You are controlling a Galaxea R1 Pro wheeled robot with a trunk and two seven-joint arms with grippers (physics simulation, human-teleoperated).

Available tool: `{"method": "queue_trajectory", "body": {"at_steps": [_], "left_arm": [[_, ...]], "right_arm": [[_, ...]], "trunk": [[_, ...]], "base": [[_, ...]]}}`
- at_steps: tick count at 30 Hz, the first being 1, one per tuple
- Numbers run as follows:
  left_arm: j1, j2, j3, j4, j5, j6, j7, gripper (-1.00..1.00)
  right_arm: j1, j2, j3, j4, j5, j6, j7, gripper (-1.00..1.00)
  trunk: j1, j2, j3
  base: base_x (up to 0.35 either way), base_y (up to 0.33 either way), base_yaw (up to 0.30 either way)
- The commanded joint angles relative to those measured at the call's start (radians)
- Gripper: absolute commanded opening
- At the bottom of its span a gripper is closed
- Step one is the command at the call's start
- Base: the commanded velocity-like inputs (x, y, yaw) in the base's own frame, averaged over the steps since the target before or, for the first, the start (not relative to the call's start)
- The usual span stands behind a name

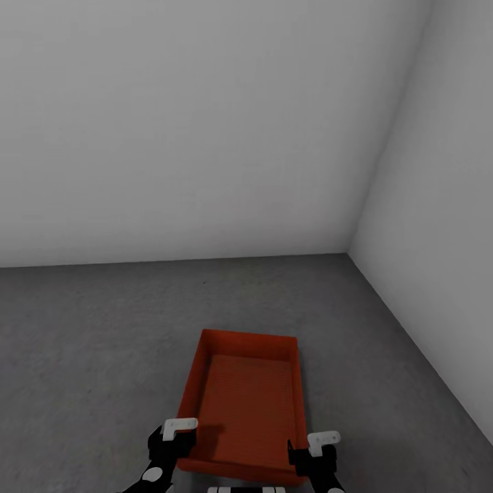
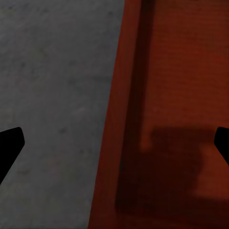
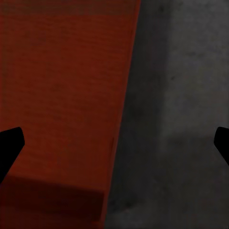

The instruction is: Move the two storage containers from the living room to the garage. In the garage, place one container on the floor and stack the other container on top of it (either order is fine).

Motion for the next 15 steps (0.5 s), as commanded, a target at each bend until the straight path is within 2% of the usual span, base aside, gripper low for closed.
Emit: {"method": "queue_trajectory", "body": {"at_steps": [1, 15], "left_arm": [[-0.001, 0.0, -0.009, 0.001, 0.01, -0.004, 0.004, 1.0], [-0.001, 0.0, -0.009, 0.0, 0.01, -0.004, 0.004, 1.0]], "right_arm": [[-0.001, 0.0, 0.008, 0.001, 0.005, -0.001, -0.01, 1.0], [-0.001, 0.0, 0.007, -0.008, 0.005, -0.001, -0.01, 1.0]], "trunk": [[0.0, 0.0, -0.001], [0.0, 0.0, -0.001]], "base": [[0.0, 0.0, 0.0], [0.0, 0.0, 0.0]]}}
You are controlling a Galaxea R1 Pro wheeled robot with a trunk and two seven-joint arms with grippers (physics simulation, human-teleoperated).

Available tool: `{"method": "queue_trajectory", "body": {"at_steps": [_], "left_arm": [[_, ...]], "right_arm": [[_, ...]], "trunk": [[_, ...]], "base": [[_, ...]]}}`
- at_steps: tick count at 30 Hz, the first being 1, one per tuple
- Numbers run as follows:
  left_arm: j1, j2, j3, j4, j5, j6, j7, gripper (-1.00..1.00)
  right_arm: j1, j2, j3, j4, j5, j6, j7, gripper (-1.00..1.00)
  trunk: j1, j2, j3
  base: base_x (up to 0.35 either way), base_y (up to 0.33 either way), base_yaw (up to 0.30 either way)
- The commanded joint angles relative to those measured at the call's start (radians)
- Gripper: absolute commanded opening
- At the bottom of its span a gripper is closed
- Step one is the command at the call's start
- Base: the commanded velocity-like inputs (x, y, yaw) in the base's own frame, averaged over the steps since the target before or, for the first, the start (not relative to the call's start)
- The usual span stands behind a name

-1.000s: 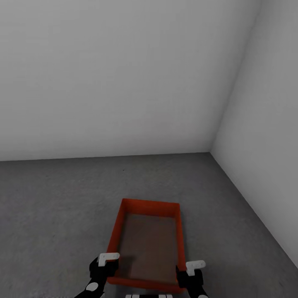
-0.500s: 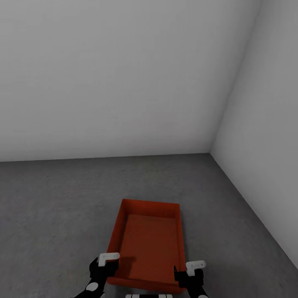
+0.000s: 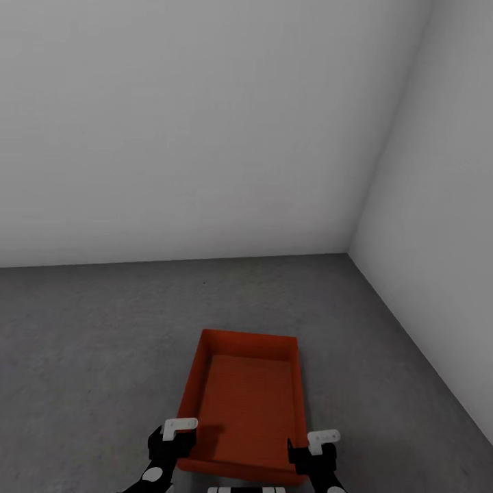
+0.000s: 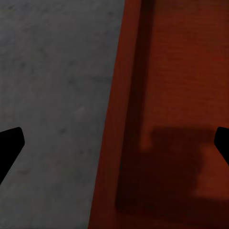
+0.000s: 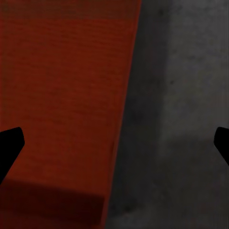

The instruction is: Move the two storage containers from the living room to the garage. In the garage, place one container on the floor and stack the other container on top of it (either order is fine).

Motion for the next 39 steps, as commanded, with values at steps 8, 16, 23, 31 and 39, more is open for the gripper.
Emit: {"method": "queue_trajectory", "body": {"at_steps": [8, 16, 23, 31, 39], "left_arm": [[-0.001, -0.001, -0.01, 0.0, 0.01, -0.004, 0.003, 1.0], [0.004, -0.002, -0.01, -0.038, 0.009, -0.003, -0.001, 1.0], [0.056, -0.002, -0.012, -0.13, 0.008, 0.003, -0.003, 1.0], [0.097, -0.001, -0.012, -0.207, 0.006, 0.01, -0.003, 1.0], [0.101, 0.0, -0.013, -0.212, 0.006, 0.009, -0.004, 1.0]], "right_arm": [[-0.001, 0.0, 0.01, -0.005, 0.005, -0.001, -0.009, 1.0], [0.006, 0.0, 0.015, -0.037, 0.005, 0.0, -0.006, 1.0], [0.015, 0.0, 0.015, -0.062, 0.005, 0.001, -0.006, 1.0], [0.016, 0.0, 0.015, -0.066, 0.005, 0.002, -0.006, 1.0], [0.016, 0.0, 0.015, -0.067, 0.005, 0.002, -0.006, 1.0]], "trunk": [[0.0, 0.0, -0.001], [0.0, 0.0, -0.001], [0.0, 0.0, -0.001], [0.0, 0.0, -0.001], [0.0, 0.0, -0.001]], "base": [[0.0, 0.0, 0.0], [0.0, 0.0, 0.0], [0.0, 0.0, 0.0], [0.0, 0.0, 0.0], [0.0, 0.0, 0.0]]}}
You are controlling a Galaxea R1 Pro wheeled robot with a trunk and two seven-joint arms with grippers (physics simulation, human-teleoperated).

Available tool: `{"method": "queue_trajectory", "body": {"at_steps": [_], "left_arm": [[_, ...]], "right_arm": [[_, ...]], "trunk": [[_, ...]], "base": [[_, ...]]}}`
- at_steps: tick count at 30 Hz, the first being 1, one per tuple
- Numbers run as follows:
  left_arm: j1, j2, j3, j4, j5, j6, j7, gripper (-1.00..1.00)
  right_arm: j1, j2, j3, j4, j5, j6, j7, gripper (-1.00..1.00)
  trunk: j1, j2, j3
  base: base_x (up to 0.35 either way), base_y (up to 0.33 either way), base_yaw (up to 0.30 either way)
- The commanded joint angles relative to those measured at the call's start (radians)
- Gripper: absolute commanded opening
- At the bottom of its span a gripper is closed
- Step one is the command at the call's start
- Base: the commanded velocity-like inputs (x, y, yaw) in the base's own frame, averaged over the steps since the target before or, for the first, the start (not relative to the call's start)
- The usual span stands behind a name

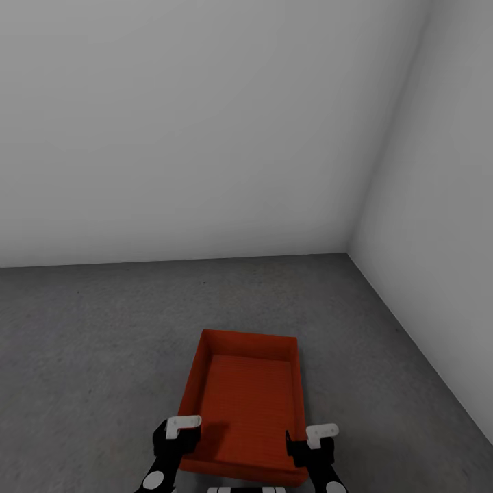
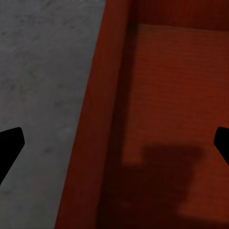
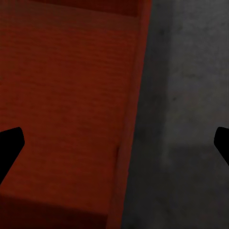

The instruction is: Move the two storage containers from the living room to the garage. In the garage, place one container on the floor and stack the other container on top of it (either order is fine).

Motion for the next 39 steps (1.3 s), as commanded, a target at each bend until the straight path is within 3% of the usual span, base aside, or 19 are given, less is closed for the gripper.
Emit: {"method": "queue_trajectory", "body": {"at_steps": [1, 9, 39], "left_arm": [[-0.001, 0.001, -0.008, 0.001, 0.011, -0.004, 0.006, 1.0], [0.001, 0.001, -0.007, 0.0, 0.011, -0.005, 0.006, 1.0], [0.002, 0.001, -0.006, 0.0, 0.013, -0.003, 0.006, 1.0]], "right_arm": [[-0.001, 0.0, 0.007, 0.001, 0.005, -0.001, -0.01, 1.0], [-0.001, 0.0, 0.007, 0.001, 0.005, -0.001, -0.01, 1.0], [-0.001, 0.0, 0.007, 0.001, 0.005, -0.001, -0.012, 1.0]], "trunk": [[0.0, 0.0, -0.001], [0.0, 0.0, -0.001], [-0.014, 0.007, 0.115]], "base": [[0.0, 0.0, 0.0], [0.0, 0.0, 0.0], [0.0, 0.0, 0.0]]}}
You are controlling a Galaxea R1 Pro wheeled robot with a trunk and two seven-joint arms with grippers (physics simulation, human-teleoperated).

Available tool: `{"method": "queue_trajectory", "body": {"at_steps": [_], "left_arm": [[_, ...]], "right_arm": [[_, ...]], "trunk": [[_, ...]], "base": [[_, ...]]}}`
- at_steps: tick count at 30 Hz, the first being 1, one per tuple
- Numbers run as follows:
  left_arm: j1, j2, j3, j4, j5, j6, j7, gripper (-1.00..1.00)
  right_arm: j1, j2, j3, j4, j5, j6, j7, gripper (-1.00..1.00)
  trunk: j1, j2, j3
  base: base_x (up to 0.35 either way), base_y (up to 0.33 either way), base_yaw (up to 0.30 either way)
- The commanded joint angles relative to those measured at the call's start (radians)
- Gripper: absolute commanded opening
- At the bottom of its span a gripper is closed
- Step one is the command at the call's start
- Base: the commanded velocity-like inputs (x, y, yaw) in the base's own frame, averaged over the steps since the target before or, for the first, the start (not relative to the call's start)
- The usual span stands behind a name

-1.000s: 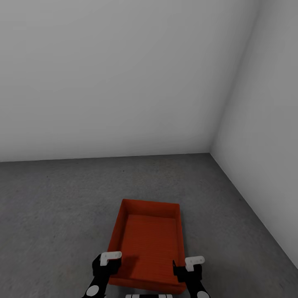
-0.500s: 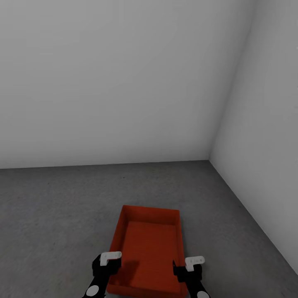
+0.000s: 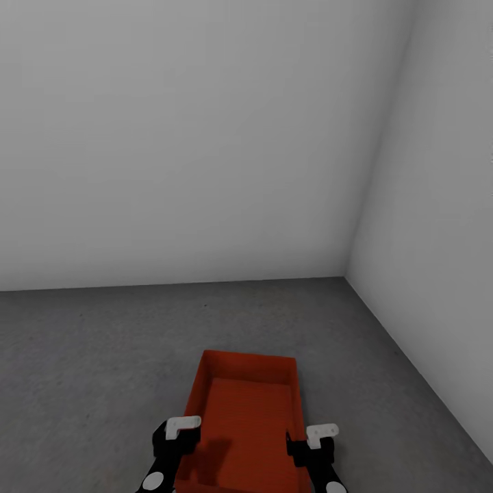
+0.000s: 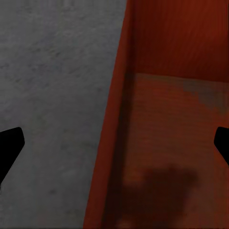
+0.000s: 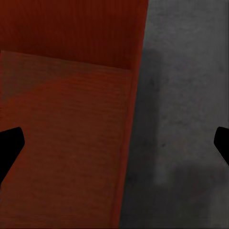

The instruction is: Move the two storage containers from the living room to the garage. In the garage, place one container on the floor and stack the other container on top of it (either order is fine).

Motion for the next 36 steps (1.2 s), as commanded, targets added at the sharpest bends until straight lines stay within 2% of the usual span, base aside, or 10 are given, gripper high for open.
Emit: {"method": "queue_trajectory", "body": {"at_steps": [1, 36], "left_arm": [[-0.001, 0.001, -0.009, 0.001, 0.01, -0.004, 0.006, 1.0], [-0.001, 0.001, -0.009, 0.002, 0.012, -0.004, 0.006, 1.0]], "right_arm": [[-0.001, 0.0, 0.007, 0.001, 0.005, -0.001, -0.01, 1.0], [-0.001, 0.0, 0.007, 0.002, 0.005, -0.001, -0.01, 1.0]], "trunk": [[-0.001, 0.0, 0.003], [-0.016, 0.008, 0.138]], "base": [[0.0, 0.0, 0.0], [0.0, 0.0, 0.0]]}}
